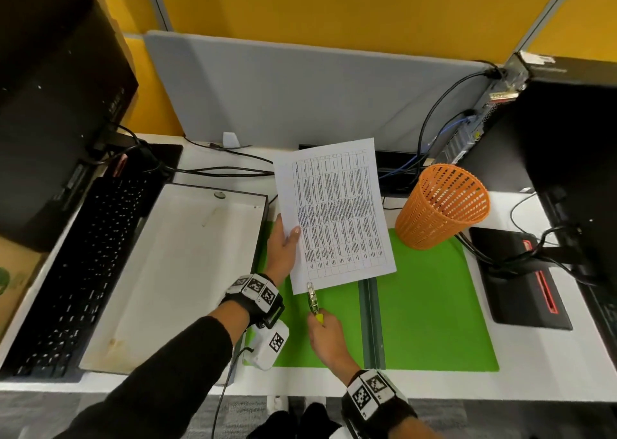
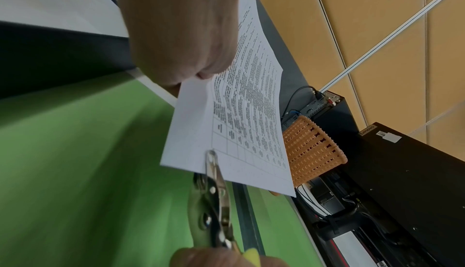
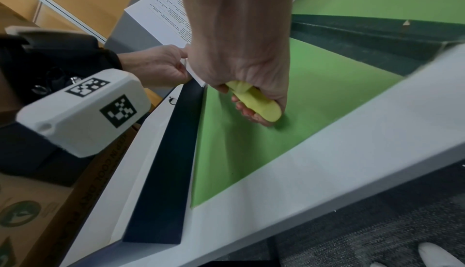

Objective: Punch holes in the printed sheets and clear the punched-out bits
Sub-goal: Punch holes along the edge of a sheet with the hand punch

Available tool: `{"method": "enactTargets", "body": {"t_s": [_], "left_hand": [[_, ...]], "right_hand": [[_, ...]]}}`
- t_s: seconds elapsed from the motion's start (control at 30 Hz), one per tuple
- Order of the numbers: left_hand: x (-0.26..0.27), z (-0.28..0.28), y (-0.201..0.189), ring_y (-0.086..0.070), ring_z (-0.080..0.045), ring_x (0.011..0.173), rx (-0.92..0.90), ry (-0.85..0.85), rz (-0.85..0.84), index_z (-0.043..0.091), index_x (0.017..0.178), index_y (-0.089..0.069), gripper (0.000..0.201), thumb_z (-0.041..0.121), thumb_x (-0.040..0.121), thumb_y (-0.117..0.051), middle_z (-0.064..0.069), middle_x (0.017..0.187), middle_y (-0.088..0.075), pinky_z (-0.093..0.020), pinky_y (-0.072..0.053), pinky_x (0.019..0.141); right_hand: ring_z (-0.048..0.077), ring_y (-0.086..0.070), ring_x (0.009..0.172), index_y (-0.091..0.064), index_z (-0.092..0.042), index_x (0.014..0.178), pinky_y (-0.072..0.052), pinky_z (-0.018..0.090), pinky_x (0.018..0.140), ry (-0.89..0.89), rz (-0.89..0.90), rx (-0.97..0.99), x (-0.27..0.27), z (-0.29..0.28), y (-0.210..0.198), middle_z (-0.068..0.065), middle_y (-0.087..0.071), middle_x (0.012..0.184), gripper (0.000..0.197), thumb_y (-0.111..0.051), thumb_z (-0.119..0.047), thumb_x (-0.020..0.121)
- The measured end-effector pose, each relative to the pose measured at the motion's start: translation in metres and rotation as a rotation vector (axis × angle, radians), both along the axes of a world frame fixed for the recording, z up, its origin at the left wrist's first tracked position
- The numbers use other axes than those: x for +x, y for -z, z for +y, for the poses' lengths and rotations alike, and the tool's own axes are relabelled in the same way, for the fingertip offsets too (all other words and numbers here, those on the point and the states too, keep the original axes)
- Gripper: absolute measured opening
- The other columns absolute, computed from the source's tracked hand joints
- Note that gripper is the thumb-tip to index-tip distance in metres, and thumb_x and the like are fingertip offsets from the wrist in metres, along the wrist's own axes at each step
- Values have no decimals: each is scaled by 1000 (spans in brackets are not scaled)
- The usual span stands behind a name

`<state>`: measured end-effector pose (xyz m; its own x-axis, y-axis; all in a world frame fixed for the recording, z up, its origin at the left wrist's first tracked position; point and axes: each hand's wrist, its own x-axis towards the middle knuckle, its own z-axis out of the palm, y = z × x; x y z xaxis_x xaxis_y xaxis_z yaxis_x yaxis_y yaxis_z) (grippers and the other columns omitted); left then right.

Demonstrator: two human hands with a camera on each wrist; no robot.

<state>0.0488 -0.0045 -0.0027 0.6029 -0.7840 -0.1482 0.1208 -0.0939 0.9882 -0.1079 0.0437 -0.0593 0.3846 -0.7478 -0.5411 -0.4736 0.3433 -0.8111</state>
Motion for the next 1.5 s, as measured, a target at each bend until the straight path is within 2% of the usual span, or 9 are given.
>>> {"method": "enactTargets", "body": {"t_s": [0.5, 0.77, 0.87, 0.97, 1.07, 1.2, 1.33, 1.4, 1.5], "left_hand": [[1, 2, 11, -51, -19, 125, 27, 31, 42, 17, 137, -37, 42, 8, 97, -45, -6, 137, -51, -46, -40, 107], [7, 6, 7, -52, -16, 123, 3, 161, 33, 17, 135, -36, 67, -6, 80, -67, -5, 132, -53, -40, -43, 104], [9, 8, 8, -52, -16, 122, 9, 147, 38, 22, 133, -35, 69, -9, 79, -66, -2, 131, -54, -42, -43, 104], [8, 9, 7, -51, -16, 122, 8, 103, 38, 24, 135, -33, 73, -11, 80, -65, 1, 128, -54, -43, -40, 106], [9, 10, 6, -49, -14, 122, 21, 80, 25, 17, 142, -27, 77, -12, 81, -63, 4, 128, -52, -42, -38, 108], [10, 11, 2, -47, -14, 125, 14, 60, 9, 16, 145, -24, 80, -12, 80, -64, 3, 131, -50, -41, -37, 109], [8, 10, -2, -48, -13, 124, -4, 101, -7, 17, 141, -27, 76, -9, 81, -64, 0, 132, -50, -39, -39, 108], [8, 8, -5, -47, -10, 124, -18, 123, -34, 20, 141, -27, 77, -10, 80, -65, 2, 132, -49, -33, -39, 107], [7, 7, -7, -46, -11, 126, -31, 136, -59, 27, 135, -28, 77, -11, 79, -65, 3, 132, -48, -35, -37, 108]], "right_hand": [[11, -30, 45, -42, -16, 65, -24, 29, 45, -5, 16, 32, -2, 4, 1, -4, -37, 53, 25, -48, -13, 89], [11, -34, 42, -43, -16, 66, -29, 22, 39, -19, -2, 59, -4, 1, -15, -1, -40, 52, 25, -46, -7, 89], [13, -41, 47, -47, -13, 73, -35, 20, 40, -39, -15, 49, -4, 2, -20, 4, -47, 60, 17, -46, -7, 89], [12, -46, 49, -45, -11, 92, -38, 17, 40, -52, -53, 18, -3, 3, -25, 7, -54, 68, 6, -46, -6, 90], [15, -50, 47, -32, -17, 101, -39, 20, 39, -21, -121, 20, -4, 2, -28, 11, -56, 74, 28, -48, 0, 87], [23, -51, 50, -29, -26, 102, -38, 22, 39, -37, -142, 17, -5, 1, -32, 12, -60, 77, 36, -50, -1, 86], [26, -50, 54, -31, -43, 117, -41, 21, 38, -31, -188, 3, -4, 1, -39, 15, -61, 85, 53, -50, -3, 87], [27, -49, 55, -25, -46, 129, -43, 22, 39, -51, -209, -28, -4, 2, -41, 7, -60, 91, 62, -51, -5, 89], [25, -49, 59, -27, -51, 128, -43, 19, 41, -82, -214, -71, -5, 2, -38, 9, -55, 84, 63, -49, -6, 90]]}}
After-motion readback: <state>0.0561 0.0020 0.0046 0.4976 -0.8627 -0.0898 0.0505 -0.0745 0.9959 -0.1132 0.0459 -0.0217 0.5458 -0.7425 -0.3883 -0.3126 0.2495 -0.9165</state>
